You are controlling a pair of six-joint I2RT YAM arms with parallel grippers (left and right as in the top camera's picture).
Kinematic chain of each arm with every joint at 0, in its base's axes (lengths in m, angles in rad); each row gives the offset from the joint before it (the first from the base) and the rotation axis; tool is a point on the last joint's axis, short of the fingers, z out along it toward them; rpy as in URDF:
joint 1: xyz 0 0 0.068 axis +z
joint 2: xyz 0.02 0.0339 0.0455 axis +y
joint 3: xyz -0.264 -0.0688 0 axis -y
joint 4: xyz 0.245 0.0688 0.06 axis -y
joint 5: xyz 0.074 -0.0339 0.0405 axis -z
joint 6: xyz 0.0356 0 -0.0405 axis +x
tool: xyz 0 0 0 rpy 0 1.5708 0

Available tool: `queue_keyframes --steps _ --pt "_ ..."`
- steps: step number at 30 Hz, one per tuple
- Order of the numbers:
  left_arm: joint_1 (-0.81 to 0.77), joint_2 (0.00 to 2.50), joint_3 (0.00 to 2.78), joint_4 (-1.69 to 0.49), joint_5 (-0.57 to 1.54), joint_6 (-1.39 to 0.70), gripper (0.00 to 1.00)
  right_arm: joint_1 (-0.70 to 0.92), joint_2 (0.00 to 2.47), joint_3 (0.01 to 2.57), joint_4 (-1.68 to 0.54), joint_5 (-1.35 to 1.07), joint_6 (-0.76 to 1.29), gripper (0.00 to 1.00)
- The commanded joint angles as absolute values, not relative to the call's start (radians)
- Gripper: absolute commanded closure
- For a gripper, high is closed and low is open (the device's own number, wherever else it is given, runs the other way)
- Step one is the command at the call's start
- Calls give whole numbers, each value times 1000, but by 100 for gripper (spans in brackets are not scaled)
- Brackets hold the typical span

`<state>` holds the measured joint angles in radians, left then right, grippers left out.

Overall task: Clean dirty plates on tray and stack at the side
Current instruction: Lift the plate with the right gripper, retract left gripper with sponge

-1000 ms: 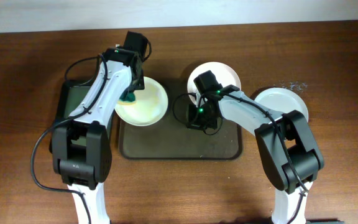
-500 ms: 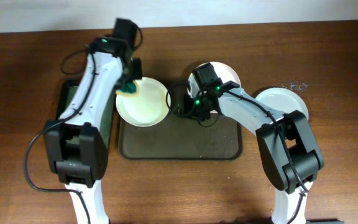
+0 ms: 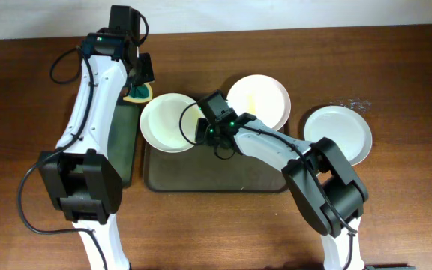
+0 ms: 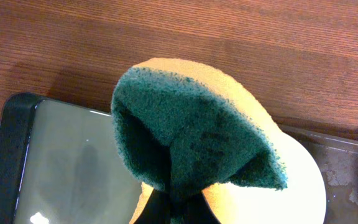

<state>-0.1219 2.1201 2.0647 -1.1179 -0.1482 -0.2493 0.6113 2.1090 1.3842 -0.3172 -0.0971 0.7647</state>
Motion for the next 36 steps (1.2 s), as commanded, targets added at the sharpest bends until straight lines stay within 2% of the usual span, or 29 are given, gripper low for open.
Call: queue_keyframes --steps 1,3,13,18,23,27,32,36 --pt "-120 2114 2080 -1118 -146 -230 100 608 2144 1390 -358 -65 776 84" --pt "-120 2114 2080 -1119 -146 -230 100 606 2139 1396 -403 -68 776 96" --pt "-120 2114 2080 -1123 -145 -230 100 547 2021 1491 -819 -66 552 96" --pt "-120 2114 2079 -1139 -145 -230 100 548 1870 1493 -905 45 527 96" --pt "-120 2114 2078 -1142 -145 -230 100 550 1666 1493 -1011 299 493 96" --pt "-120 2114 2078 -1161 -141 -230 100 569 1641 1491 -1073 468 493 96" --pt "-123 2114 2078 -1198 -41 -230 100 757 1647 1477 -1115 888 624 96" --pt "-135 2114 2078 -1207 -40 -230 100 871 1652 1477 -1112 1066 645 96"
